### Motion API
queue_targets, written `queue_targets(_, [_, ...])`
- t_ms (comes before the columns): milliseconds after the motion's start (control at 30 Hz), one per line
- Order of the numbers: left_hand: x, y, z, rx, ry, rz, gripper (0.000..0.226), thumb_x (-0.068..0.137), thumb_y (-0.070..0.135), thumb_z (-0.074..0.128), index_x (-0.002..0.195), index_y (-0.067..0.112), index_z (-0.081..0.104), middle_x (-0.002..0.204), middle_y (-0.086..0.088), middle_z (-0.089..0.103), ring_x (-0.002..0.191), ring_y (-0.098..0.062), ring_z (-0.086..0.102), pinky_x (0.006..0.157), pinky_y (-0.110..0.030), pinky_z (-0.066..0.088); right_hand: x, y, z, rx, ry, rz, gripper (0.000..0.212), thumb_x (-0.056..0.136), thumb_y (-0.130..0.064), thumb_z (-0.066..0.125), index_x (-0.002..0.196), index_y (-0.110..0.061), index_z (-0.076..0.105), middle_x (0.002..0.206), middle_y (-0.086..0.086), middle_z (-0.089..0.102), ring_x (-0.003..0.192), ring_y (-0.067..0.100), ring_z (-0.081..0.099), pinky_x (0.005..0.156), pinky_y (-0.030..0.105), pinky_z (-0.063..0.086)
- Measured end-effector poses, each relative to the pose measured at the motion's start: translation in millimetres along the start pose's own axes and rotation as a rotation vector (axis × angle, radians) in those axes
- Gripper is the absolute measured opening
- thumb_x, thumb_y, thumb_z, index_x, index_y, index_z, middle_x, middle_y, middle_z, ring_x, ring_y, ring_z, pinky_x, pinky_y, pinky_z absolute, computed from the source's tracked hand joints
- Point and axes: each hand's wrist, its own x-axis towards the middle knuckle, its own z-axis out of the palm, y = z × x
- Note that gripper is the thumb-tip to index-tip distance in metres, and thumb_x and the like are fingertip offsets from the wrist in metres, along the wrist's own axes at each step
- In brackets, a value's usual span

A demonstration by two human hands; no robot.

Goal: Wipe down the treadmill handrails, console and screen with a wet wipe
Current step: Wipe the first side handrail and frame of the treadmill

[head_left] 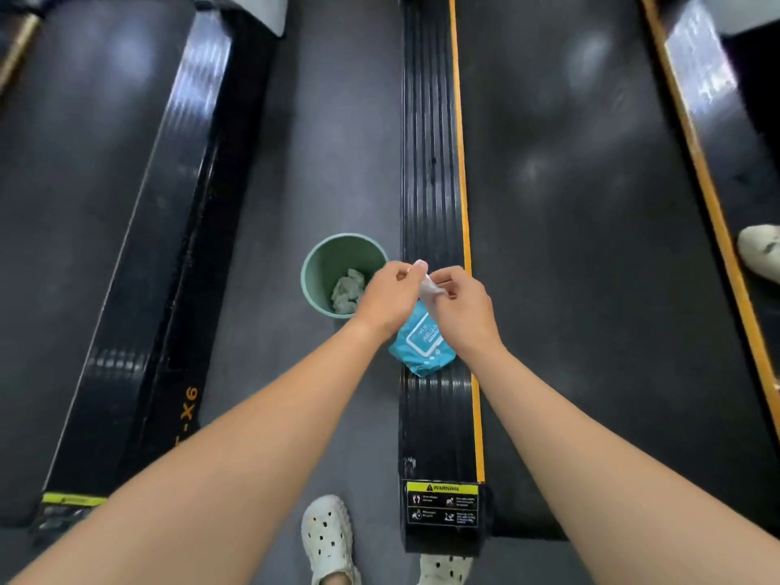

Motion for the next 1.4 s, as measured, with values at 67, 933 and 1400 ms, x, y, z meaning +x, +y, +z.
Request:
queue_targets(67, [-16.6,34.2,-30.0,0.009,0.038,0.07,0.017,0.1,0.03,0.064,0.095,0.014,0.066,0.08,0.006,0.063,0.071,-0.008,0.055,0.064,-0.019,0.042,-14.3,-37.9,-8.2,-0.006,-0.024,-0.038,0.021,0.098,-0.005,0.051,0.106,-0.02,0.065,0.098,-0.005,0.065,0.089,0.011,0.059,0.063,0.01,0.04])
queue_targets(933, [-334.1,135.5,-544.5,0.203,0.475,0.375,0.019,0.1,0.023,0.061,0.098,0.017,0.078,0.088,0.004,0.072,0.086,-0.016,0.065,0.077,-0.03,0.051,-294.2,-482.7,160.6,-0.088,-0.192,-0.614,0.014,0.095,-0.041,0.068,0.089,-0.029,0.066,0.096,0.001,0.064,0.084,0.018,0.065,0.077,0.038,0.055])
queue_targets(1400, [-405.4,27.7,-803.0,0.211,0.741,0.241,0.036,0.098,0.053,0.061,0.077,0.025,0.056,0.079,0.011,0.059,0.079,-0.016,0.058,0.07,-0.034,0.044,-397.6,-639.8,383.2,-0.09,-0.119,-0.752,0.017,0.099,-0.03,0.067,0.089,-0.017,0.063,0.083,-0.005,0.067,0.077,0.01,0.063,0.071,0.029,0.048])
